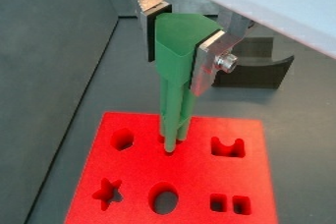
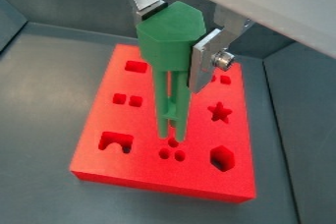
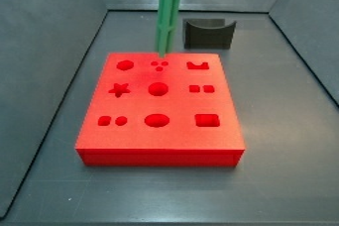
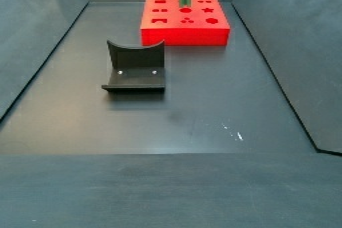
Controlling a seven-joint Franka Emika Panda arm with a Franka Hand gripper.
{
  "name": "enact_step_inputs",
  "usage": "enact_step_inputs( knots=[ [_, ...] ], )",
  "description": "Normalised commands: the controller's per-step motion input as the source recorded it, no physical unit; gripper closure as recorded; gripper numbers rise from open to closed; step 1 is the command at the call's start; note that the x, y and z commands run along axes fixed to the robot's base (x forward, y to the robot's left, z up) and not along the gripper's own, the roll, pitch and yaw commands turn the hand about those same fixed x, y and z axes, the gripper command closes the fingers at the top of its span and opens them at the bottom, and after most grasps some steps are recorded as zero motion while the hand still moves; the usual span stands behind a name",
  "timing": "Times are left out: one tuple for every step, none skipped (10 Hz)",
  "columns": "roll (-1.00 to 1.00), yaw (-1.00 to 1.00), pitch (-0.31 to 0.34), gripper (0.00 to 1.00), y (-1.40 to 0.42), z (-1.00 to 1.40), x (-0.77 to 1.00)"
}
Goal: Insert the 3 prong object.
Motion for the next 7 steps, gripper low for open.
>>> enact_step_inputs(
  knots=[
    [0.02, 0.20, -0.151, 1.00, 0.03, -0.39, 0.00],
    [0.00, 0.32, -0.046, 1.00, 0.17, -0.24, 0.06],
    [0.06, 0.31, 0.000, 1.00, 0.26, -0.17, 0.00],
    [0.08, 0.06, 0.034, 1.00, 0.22, -0.05, -0.03],
    [0.04, 0.02, 0.000, 1.00, 0.06, -0.11, -0.08],
    [0.01, 0.13, 0.000, 1.00, 0.00, -0.22, 0.00],
    [0.00, 0.16, -0.034, 1.00, 0.00, -0.22, 0.00]
  ],
)
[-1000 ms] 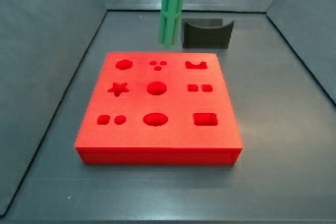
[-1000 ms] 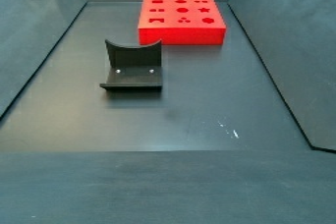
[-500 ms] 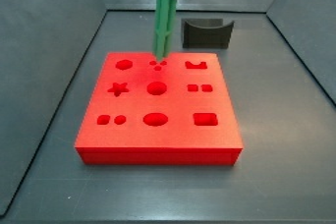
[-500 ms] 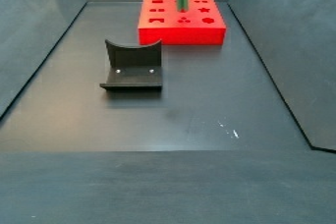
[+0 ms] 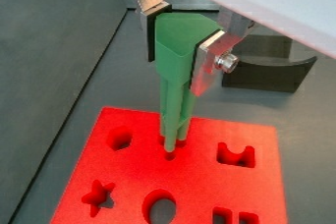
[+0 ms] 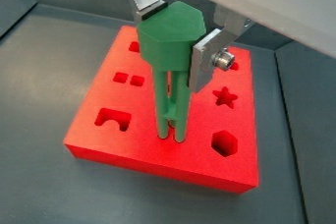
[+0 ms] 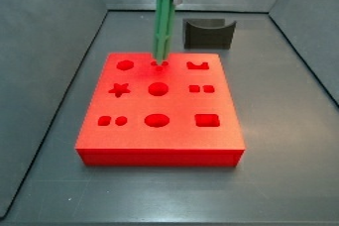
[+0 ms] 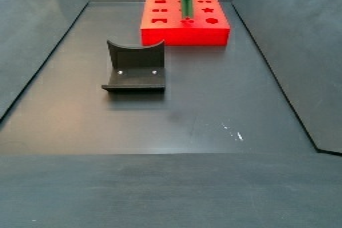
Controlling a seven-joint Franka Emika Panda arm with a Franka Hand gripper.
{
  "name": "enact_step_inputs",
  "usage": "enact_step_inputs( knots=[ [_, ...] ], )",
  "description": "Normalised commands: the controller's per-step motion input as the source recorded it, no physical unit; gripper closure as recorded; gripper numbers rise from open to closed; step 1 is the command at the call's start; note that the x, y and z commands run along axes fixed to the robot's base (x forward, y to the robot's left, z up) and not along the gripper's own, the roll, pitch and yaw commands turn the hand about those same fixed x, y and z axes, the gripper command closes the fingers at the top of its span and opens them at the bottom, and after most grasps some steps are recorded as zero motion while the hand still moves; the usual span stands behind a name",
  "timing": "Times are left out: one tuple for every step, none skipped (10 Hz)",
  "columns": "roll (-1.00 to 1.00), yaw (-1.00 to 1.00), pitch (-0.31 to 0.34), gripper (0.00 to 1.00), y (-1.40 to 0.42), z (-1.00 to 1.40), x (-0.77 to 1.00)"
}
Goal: Insert the 3 prong object.
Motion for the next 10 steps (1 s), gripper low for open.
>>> enact_step_inputs(
  knots=[
    [0.00, 0.10, -0.060, 1.00, -0.06, -0.16, -0.01],
    [0.00, 0.09, -0.051, 1.00, -0.03, -0.14, 0.00],
    [0.00, 0.07, -0.043, 1.00, -0.08, -0.08, 0.00],
    [0.00, 0.09, -0.084, 1.00, -0.04, -0.16, -0.11],
    [0.03, 0.10, -0.083, 1.00, 0.00, -0.34, -0.14],
    [0.05, 0.09, -0.103, 1.00, 0.00, -0.47, -0.10],
    [0.03, 0.07, -0.131, 1.00, 0.00, -0.52, -0.07],
    [0.01, 0.03, -0.143, 1.00, -0.05, -0.47, -0.01],
    [0.00, 0.00, -0.144, 1.00, -0.07, -0.40, 0.00],
    [0.00, 0.01, -0.156, 1.00, -0.03, -0.29, -0.05]
  ],
)
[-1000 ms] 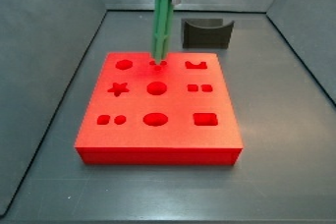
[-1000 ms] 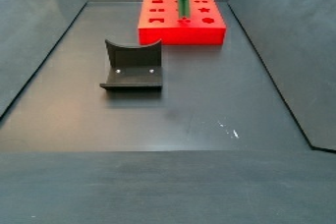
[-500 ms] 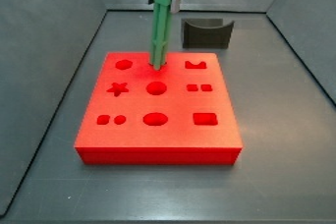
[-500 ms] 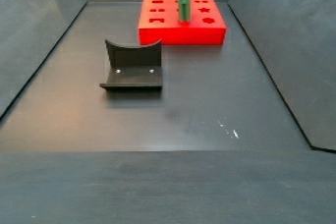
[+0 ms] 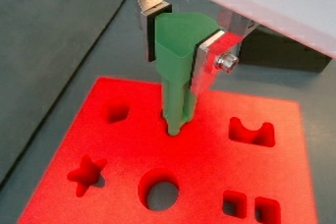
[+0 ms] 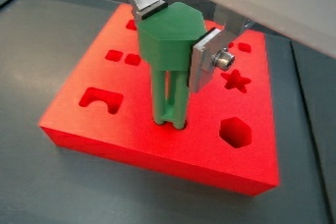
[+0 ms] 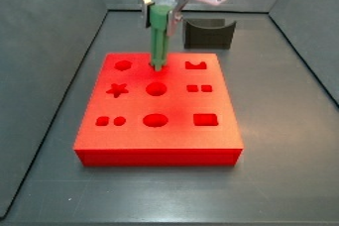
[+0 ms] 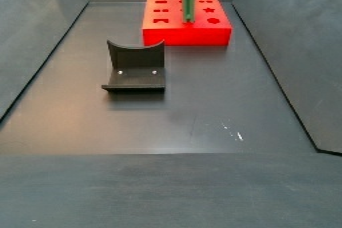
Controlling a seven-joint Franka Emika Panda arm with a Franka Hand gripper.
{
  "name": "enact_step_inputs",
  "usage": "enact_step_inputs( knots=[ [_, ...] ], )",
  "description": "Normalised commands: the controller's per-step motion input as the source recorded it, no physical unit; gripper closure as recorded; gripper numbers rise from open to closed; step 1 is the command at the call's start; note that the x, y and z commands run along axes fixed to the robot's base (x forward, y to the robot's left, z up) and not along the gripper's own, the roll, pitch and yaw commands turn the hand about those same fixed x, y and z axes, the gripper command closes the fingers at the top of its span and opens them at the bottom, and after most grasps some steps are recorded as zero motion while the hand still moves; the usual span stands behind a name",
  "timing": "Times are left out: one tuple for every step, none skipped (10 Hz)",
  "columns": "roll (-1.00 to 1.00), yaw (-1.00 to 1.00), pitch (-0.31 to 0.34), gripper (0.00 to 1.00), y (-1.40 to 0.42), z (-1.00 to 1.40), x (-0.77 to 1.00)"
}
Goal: Insert the 3 prong object.
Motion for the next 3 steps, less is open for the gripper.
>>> enact_step_inputs(
  knots=[
    [0.00, 0.11, -0.191, 1.00, -0.03, -0.14, -0.16],
    [0.00, 0.05, -0.231, 1.00, 0.00, -0.12, -0.18],
    [0.00, 0.00, -0.011, 1.00, 0.00, 0.00, 0.00]
  ],
)
